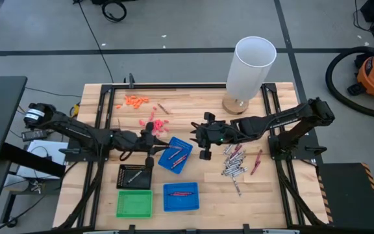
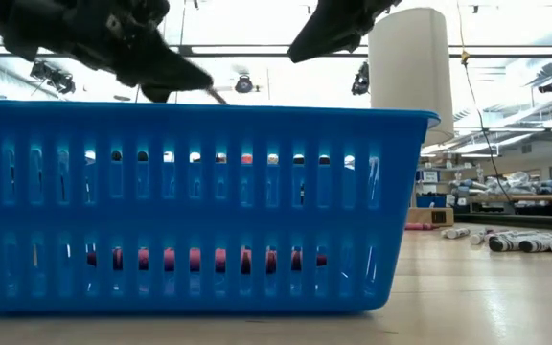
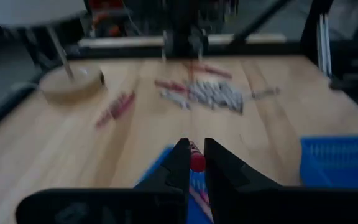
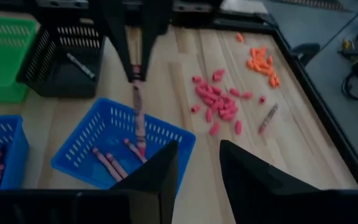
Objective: Sort crayons
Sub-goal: Put the pink crayon into the top blue bin
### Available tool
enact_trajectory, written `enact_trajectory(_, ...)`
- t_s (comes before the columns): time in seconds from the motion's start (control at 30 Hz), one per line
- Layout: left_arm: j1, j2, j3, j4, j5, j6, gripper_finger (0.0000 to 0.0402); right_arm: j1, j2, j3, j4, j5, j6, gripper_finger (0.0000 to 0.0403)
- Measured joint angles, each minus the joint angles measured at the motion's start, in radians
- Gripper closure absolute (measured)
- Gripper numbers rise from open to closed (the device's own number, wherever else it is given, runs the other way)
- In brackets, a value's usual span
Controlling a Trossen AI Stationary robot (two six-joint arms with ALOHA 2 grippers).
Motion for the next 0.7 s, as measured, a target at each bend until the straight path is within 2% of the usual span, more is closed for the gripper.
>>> enact_trajectory(0.17,-0.065,0.0,0.0,-0.045,-0.146,-0.066,0.0367,0.0,0.0,0.0,-0.019,0.004,0.013,0.0276)
enact_trajectory(0.3,-0.094,0.003,0.0,-0.064,-0.177,-0.142,0.0367,0.001,0.0,0.0,-0.015,0.004,0.013,0.0277)
enact_trajectory(0.43,-0.12,0.065,0.003,-0.079,-0.23,-0.181,0.0367,0.002,0.0,0.0,-0.015,0.004,0.013,0.0276)
enact_trajectory(0.7,-0.135,0.266,0.115,-0.097,-0.284,-0.203,0.0367,0.002,0.001,0.0,-0.05,0.007,0.037,0.0277)
